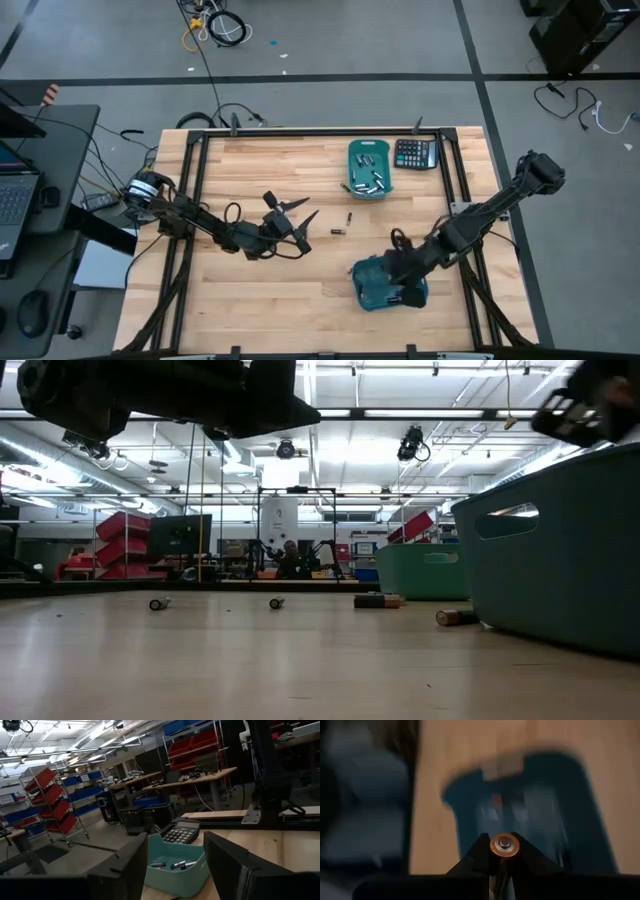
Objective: Sort batteries
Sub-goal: Put the black battery into the blue bin
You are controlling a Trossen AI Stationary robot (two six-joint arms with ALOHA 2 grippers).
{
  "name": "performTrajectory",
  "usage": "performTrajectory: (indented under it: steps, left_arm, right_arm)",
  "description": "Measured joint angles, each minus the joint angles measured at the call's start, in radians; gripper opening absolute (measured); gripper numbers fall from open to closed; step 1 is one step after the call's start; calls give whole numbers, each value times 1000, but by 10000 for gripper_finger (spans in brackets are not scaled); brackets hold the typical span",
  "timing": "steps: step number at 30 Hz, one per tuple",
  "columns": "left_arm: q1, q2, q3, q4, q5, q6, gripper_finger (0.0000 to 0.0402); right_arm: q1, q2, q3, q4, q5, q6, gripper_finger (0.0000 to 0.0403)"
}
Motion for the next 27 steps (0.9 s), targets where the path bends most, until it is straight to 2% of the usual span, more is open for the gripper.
performTrajectory:
  steps: [4,9,17,27]
  left_arm:
    - [0,0,0,-12,0,0,193]
    - [0,0,0,-16,0,0,193]
    - [0,0,0,-18,0,3,193]
    - [0,0,0,-29,0,3,193]
  right_arm:
    - [6,83,99,-228,-15,0,37]
    - [11,168,126,-347,-90,4,37]
    - [19,268,126,-366,-129,-10,39]
    - [23,271,127,-355,-117,-34,73]
